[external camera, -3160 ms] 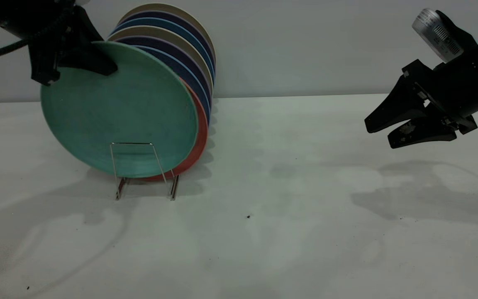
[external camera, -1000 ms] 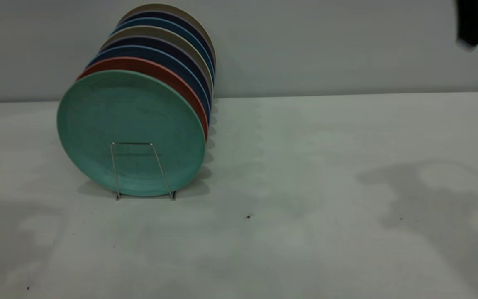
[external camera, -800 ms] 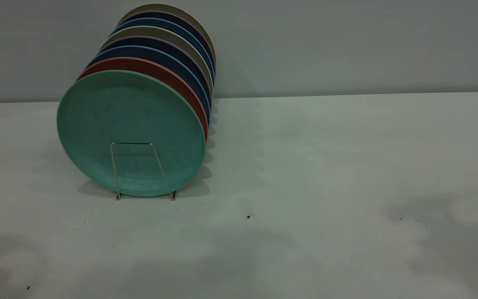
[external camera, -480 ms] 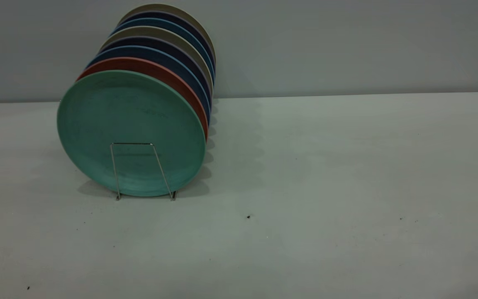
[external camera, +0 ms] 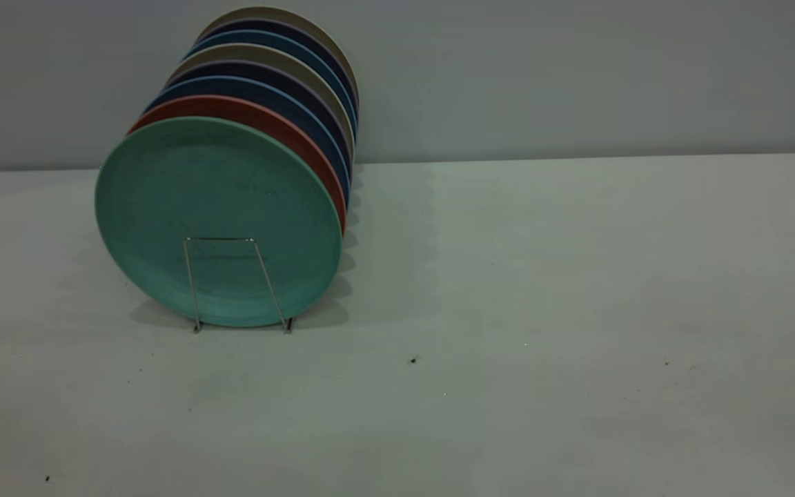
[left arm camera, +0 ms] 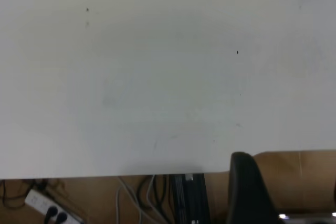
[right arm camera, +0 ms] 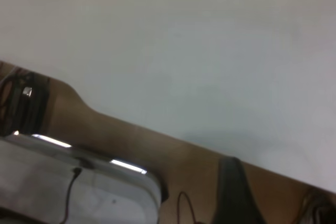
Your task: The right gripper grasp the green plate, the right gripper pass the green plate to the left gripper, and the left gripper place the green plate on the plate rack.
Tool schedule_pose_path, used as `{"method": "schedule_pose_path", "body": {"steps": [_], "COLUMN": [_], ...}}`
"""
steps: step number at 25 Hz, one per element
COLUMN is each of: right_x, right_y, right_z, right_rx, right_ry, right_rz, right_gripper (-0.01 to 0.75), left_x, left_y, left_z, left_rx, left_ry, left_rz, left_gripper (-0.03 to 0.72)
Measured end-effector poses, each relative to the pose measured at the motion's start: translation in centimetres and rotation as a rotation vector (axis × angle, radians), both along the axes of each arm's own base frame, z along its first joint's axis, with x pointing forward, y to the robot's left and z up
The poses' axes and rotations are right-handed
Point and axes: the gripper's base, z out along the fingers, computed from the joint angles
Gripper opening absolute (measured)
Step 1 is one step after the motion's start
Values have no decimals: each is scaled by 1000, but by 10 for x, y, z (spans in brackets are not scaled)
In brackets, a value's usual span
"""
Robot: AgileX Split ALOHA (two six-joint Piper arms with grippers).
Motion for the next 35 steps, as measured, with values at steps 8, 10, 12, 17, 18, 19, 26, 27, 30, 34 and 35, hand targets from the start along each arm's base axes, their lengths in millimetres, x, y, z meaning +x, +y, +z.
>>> {"method": "schedule_pose_path", "body": {"steps": [8,10,12,17,18,19,26,27,30,34,35], "right_x": [-37,-42,-46,-49,-49,-49,-49,-49,-49,-49,-49], "right_y": [-9,-8,-7,-6,-6,-6,-6,-6,-6,-6,-6], "right_z": [-24,-30,-34,-33,-33,-33,-33,-33,-33,-33,-33], "right_rx": [-18,13,40,61,61,62,64,64,65,64,64], "right_ry": [-188,-218,-234,-261,-261,-261,-260,-261,-261,-262,-262], "right_rz": [91,95,99,102,102,102,103,102,103,103,103], "right_gripper": [482,482,482,482,482,482,482,482,482,482,482], "left_x": [-37,-44,-50,-59,-60,-60,-61,-61,-61,-61,-61], "left_y": [3,3,3,4,4,3,-4,-5,-6,-6,-6], "left_z": [-20,-19,-19,-20,-20,-20,-20,-20,-20,-20,-20], "left_rx": [21,25,26,25,24,21,-30,-32,-28,-26,-27], "left_ry": [-141,-191,-227,-285,-288,-289,-287,-287,-288,-288,-288], "left_rz": [4,0,-2,-1,-1,-3,-65,-76,-95,-100,-100], "left_gripper": [423,423,423,423,423,423,423,423,423,423,423]}}
